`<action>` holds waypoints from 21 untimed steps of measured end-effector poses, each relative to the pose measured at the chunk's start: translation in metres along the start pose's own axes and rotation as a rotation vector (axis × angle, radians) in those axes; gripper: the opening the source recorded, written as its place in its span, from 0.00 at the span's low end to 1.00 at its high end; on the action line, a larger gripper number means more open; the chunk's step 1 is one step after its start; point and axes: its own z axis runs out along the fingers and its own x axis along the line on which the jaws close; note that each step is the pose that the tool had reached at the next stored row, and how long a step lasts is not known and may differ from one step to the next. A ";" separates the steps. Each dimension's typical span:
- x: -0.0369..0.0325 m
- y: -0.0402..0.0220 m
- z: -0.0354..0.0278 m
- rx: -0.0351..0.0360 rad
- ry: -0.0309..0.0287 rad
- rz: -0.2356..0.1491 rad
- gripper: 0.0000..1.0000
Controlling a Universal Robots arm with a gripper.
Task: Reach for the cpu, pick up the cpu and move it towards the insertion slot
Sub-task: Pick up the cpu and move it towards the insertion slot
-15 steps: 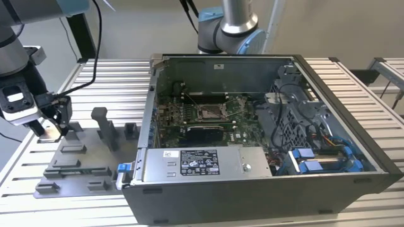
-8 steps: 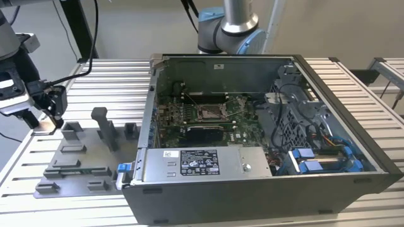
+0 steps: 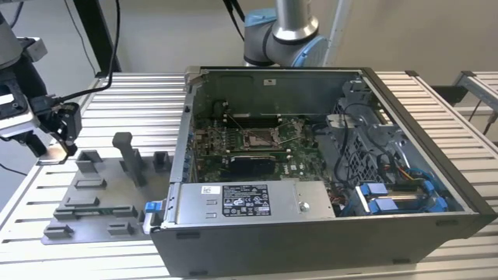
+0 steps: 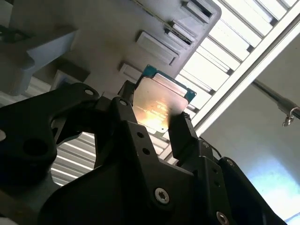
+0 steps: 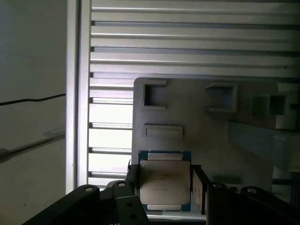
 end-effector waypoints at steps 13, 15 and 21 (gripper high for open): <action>0.0002 0.0004 -0.0169 -0.0001 -0.0001 0.000 0.00; 0.0003 0.0005 -0.0188 -0.0001 -0.0001 0.000 0.00; 0.0003 0.0004 -0.0223 -0.0002 -0.0002 0.000 0.00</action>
